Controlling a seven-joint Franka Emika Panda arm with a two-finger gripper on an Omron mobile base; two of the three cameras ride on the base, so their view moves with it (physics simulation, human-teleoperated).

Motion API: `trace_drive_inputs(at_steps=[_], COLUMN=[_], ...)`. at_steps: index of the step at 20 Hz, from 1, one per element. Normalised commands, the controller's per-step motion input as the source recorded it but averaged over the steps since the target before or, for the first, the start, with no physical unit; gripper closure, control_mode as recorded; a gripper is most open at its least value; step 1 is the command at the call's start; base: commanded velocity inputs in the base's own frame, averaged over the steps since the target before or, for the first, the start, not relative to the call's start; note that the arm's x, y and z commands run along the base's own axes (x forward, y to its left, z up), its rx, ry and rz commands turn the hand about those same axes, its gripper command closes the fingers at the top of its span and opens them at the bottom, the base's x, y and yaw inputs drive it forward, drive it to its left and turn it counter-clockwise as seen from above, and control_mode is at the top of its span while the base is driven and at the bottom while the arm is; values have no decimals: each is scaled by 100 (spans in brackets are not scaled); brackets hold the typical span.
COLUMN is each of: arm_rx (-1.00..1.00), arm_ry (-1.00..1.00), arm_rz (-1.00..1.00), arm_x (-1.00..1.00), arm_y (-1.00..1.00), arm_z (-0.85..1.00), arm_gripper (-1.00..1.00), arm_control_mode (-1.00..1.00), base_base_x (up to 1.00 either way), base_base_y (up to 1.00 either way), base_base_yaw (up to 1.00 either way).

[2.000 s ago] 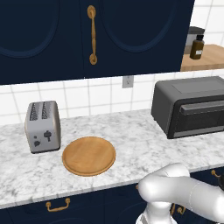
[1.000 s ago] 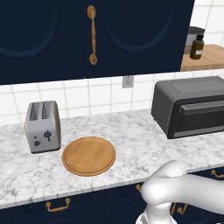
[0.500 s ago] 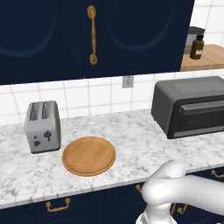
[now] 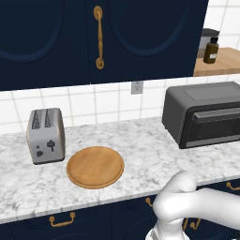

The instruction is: Pick up the kebab skewer and baguette bread, and place them inside the toaster oven. Close the toaster oven door and start by setting the timer.

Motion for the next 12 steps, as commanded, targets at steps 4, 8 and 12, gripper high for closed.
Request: trace_drive_inputs(at_steps=[4, 8, 12], arm_rx=[8, 3, 1], arm_ry=[0, 0, 0], arm_rz=[0, 0, 0], arm_x=[14, 17, 16], arm_y=[-10, -10, -19], arm_z=[2, 7, 2], arm_gripper=[-100, -100, -100], arm_control_mode=[-100, -100, -100], base_base_x=[0, 0, 0], base_base_y=[0, 0, 0], base_base_yaw=[0, 0, 0])
